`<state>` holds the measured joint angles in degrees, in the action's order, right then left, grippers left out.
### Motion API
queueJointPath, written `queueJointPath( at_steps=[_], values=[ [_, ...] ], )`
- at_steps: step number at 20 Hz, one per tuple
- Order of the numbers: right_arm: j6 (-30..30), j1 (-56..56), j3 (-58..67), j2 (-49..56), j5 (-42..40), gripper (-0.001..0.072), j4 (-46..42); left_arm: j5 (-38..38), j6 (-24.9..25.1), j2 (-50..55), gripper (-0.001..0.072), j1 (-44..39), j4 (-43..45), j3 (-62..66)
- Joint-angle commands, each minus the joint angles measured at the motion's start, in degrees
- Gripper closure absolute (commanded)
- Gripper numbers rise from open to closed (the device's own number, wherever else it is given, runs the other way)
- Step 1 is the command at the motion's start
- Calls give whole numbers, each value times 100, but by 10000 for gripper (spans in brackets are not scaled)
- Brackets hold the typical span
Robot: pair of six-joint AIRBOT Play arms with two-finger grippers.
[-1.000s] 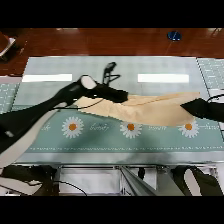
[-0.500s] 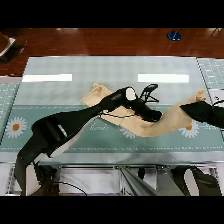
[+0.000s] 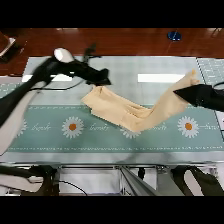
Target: Fold the shirts.
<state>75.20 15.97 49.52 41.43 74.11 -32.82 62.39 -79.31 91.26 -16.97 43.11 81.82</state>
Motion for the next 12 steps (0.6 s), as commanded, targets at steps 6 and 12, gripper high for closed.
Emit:
queueJointPath(
  at_steps=[6, 12],
  values=[
    [-208, -3093, 2205, 3373, -1657, 692, 94, -1259, 256, -4903, 683, 1764, -188, -4730],
    [214, -4186, 3921, 5724, -1790, 692, 98, -1296, 256, -5598, 683, 1624, -374, -5676]
  ],
)
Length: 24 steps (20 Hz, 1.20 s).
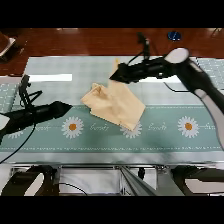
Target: Fold the shirts.
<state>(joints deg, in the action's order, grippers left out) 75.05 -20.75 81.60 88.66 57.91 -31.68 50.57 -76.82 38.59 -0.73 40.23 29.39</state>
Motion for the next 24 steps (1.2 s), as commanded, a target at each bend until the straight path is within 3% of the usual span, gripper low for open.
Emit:
queueJointPath(
  at_steps=[1, 4, 5, 6, 9, 12, 14, 16, 18, 20, 22, 24],
  values=[
    [400, -616, 898, 1279, -243, 692, -13, -260, 9, -306, 682, -15, -85, -433],
    [713, -883, 1462, 2017, -256, 691, 37, -756, 9, -245, 683, -155, -162, -435],
    [702, -955, 1611, 2181, -271, 603, 136, -866, 9, -212, 682, -236, -166, -435],
    [691, -1025, 1744, 2312, -289, 282, 181, -935, 9, -160, 682, -317, -166, -435],
    [640, -861, 1930, 2269, -37, 295, 164, -951, 11, 74, 683, -544, -164, -435],
    [638, -31, 1932, 1679, 1008, 297, -15, -940, 181, 289, 683, -706, -153, -437],
    [669, 625, 1921, 946, 1888, 300, -935, -944, 179, 352, 683, -745, -83, -450],
    [866, 1075, 1506, -87, 2273, 306, -2704, -946, 179, 358, 683, -745, 46, -450],
    [1416, 1349, 317, -1327, 1886, 306, -4395, -968, 179, 358, 683, -745, 138, -450],
    [2420, 1462, -1467, -2577, 787, 306, -5237, -1016, 179, 358, 683, -750, 136, -450],
    [3373, 1440, -3303, -3508, -660, 306, -5036, -1095, 179, 358, 683, -750, 136, -450],
    [3696, 1410, -4623, -3755, -1768, 306, -3904, -1121, 179, 358, 683, -750, 136, -450]
  ],
)
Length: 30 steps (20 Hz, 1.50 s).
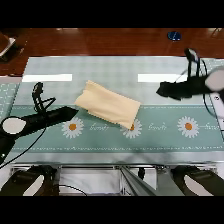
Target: Fold the shirts.
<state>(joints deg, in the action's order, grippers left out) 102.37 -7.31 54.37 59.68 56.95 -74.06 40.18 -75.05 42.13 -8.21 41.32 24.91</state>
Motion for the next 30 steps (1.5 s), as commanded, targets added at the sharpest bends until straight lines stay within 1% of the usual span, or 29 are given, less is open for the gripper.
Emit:
queueJointPath(
  at_steps=[1, 2, 3, 5, 7, 8, 9, 10, 14, 15, 16, 17, 18, 19, 20, 22, 24, 28, 30],
  values=[
    [750, 66, -2299, -765, -1991, 306, 1071, -83, 2, 4, 683, -2, 26, -2],
    [251, 66, -2559, -570, -2190, 306, 1749, -83, 2, 4, 683, -2, 26, -2],
    [-387, 66, -2597, -282, -2138, 306, 2173, -81, 2, 4, 683, -2, 26, -2],
    [-1263, 66, -2448, 393, -1843, 306, 2944, -83, 2, 4, 683, -2, 26, -2],
    [-2190, 66, -2173, 1110, -1401, 306, 3956, -81, 0, 4, 683, -2, 26, -2],
    [-2599, 66, -2035, 1429, -1174, 306, 4406, -79, 2, 4, 683, -2, 26, -2],
    [-2879, 66, -1884, 1746, -968, 306, 4728, -74, 0, 4, 683, -2, 24, -2],
    [-2964, 66, -1742, 2004, -822, 306, 4868, -59, -2, 4, 683, -2, 24, -2],
    [-2962, -293, -1054, 2704, -614, 306, 4852, -59, -11, 4, 683, -2, 24, -2],
    [-2959, -481, -815, 2839, -601, 319, 4850, -59, -17, 4, 683, -2, 24, -2],
    [-2964, -658, -553, 2964, -533, 458, 4813, -59, -20, 4, 683, -2, 24, -2],
    [-3115, -807, -306, 3029, -420, 669, 4804, -57, -20, 4, 683, -4, 22, -2],
    [-3335, -894, -28, 3038, -238, 692, 4778, -52, -20, 4, 683, -2, 22, -2],
    [-3340, -892, 348, 3032, -9, 692, 4642, -52, -22, 4, 683, -2, 22, -2],
    [-3215, -870, 769, 3032, 157, 693, 4419, -52, -20, 4, 683, -2, 22, -2],
    [-2542, -752, 1862, 3032, 450, 693, 3615, -55, -20, 4, 683, -2, 22, -2],
    [-2415, -544, 2881, 3034, 833, 693, 3600, -52, -20, 4, 683, -2, 24, -2],
    [-1556, 116, 4872, 3032, 1805, 693, 2601, 50, -17, 4, 682, -2, 24, -2],
    [-1281, 573, 5584, 3021, 2374, 693, 2354, 140, -17, 4, 682, -2, 24, -2]
  ],
)
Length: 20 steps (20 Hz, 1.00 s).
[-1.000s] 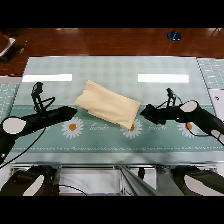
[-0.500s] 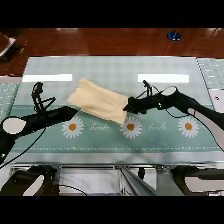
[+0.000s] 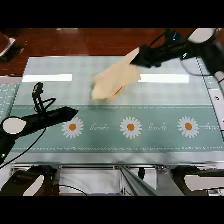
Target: Fold the shirts.
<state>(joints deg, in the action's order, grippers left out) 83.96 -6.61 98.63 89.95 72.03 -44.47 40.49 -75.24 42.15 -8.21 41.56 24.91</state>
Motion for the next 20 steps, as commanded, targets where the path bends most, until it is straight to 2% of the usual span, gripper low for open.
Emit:
queueJointPath(
  at_steps=[1, 8, 12, 15, 20],
  values=[
    [667, 754, 1394, -28, 1091, 693, -625, 144, 2, 2, 682, -2, 0, -2],
    [1169, 3023, 1659, -728, 2184, 693, -704, 417, 4, 2, 682, -2, 0, -2],
    [1276, 4011, 1556, -1088, 3025, 693, -1565, 413, 7, 2, 682, -2, 0, -2],
    [1261, 4623, 962, -1515, 3311, 694, -2111, 411, 22, 2, 682, -2, 0, -2],
    [1187, 5869, -918, -2549, 3213, 694, -2756, 389, 22, 2, 682, -2, 2, -2]
  ],
)
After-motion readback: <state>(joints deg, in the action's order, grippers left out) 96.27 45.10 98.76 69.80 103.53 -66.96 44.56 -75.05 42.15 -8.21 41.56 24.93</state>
